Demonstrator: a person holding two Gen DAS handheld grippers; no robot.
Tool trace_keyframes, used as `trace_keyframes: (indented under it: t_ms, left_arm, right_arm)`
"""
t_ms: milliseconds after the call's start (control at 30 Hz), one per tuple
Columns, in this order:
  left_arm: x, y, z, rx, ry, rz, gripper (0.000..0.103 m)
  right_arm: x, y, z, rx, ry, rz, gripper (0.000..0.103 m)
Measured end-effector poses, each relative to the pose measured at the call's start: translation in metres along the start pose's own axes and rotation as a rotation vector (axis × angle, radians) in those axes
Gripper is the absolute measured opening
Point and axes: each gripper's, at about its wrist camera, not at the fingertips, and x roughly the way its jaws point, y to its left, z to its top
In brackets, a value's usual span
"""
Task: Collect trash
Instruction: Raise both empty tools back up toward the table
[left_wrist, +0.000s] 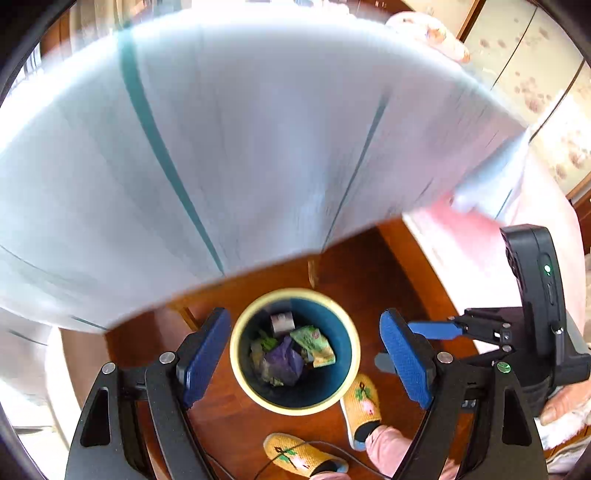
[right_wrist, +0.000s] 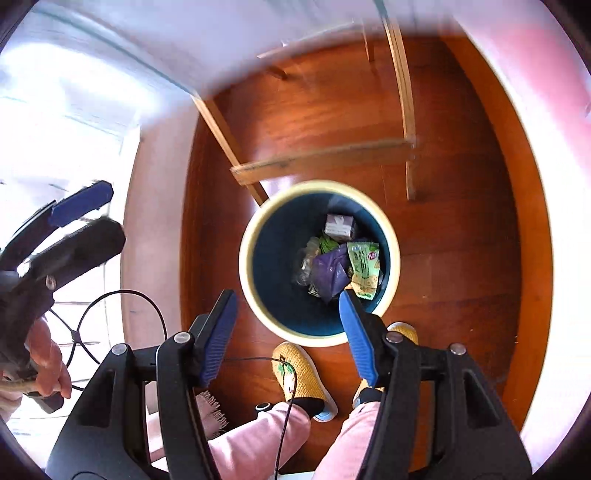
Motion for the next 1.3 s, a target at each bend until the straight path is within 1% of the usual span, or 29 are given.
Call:
trace_keyframes:
  t_ms: [200, 300, 367, 500, 667, 767, 833, 867, 967, 1033, 1167, 1233, 1300]
  left_arm:
    - [-0.092, -0.009, 0.035, 0.006, -0.114, 0.034, 0.084]
    - [-0.135, -0.014, 0.05, 0.019, -0.163, 0.048, 0.084]
    - [-0.162, -0.017, 0.06, 0.028, -0.191, 0.044, 0.084]
    - [-0.213, -0.025, 0.08, 0.036, -0.255, 0.045, 0.084]
    - [-0.277, -0.032, 0.104, 0.051, -0.308, 0.066, 0.084]
    - [-0.298, -0.029, 0.112, 0.038, -0.312, 0.064, 0.084]
    - [-0.311, -0.023, 0.118, 0.019, -0.317, 0.086, 0.084]
    - [-0.315, -0.02, 0.12, 0.01, -0.32, 0.094, 0.084]
    - [-0.321, -0.005, 0.129, -0.02, -0.31, 0.083, 0.084]
    - [-0.324, 0.004, 0.135, -0.045, -0.3, 0.082, 0.084]
    - [-0.325, 0.022, 0.15, -0.083, -0.302, 0.112, 0.084]
    - [-0.323, 0.031, 0.161, -0.098, -0.295, 0.102, 0.084]
    - [-0.318, 0.038, 0.174, -0.107, -0.282, 0.108, 0.084]
  right_arm:
    - [-0.096, 0.047, 0.007, -0.026, -0.099, 0.034, 0.055]
    - [-0.142, 0.071, 0.011, -0.053, -0.149, 0.037, 0.055]
    - [-0.17, 0.085, 0.013, -0.06, -0.182, 0.045, 0.055]
    - [-0.219, 0.112, 0.02, -0.078, -0.24, 0.069, 0.055]
    - [-0.266, 0.144, 0.035, -0.12, -0.317, 0.053, 0.055]
    - [-0.29, 0.159, 0.046, -0.129, -0.37, 0.04, 0.055]
    - [-0.307, 0.169, 0.052, -0.136, -0.402, 0.027, 0.056]
    - [-0.314, 0.174, 0.056, -0.144, -0.414, 0.018, 0.056]
    - [-0.331, 0.189, 0.066, -0.176, -0.441, -0.018, 0.055]
    - [-0.336, 0.197, 0.072, -0.198, -0.459, -0.033, 0.055]
    - [-0.345, 0.211, 0.088, -0.256, -0.475, -0.067, 0.055]
    - [-0.345, 0.214, 0.1, -0.278, -0.472, -0.075, 0.055]
    - [-0.343, 0.215, 0.114, -0.296, -0.467, -0.089, 0.055]
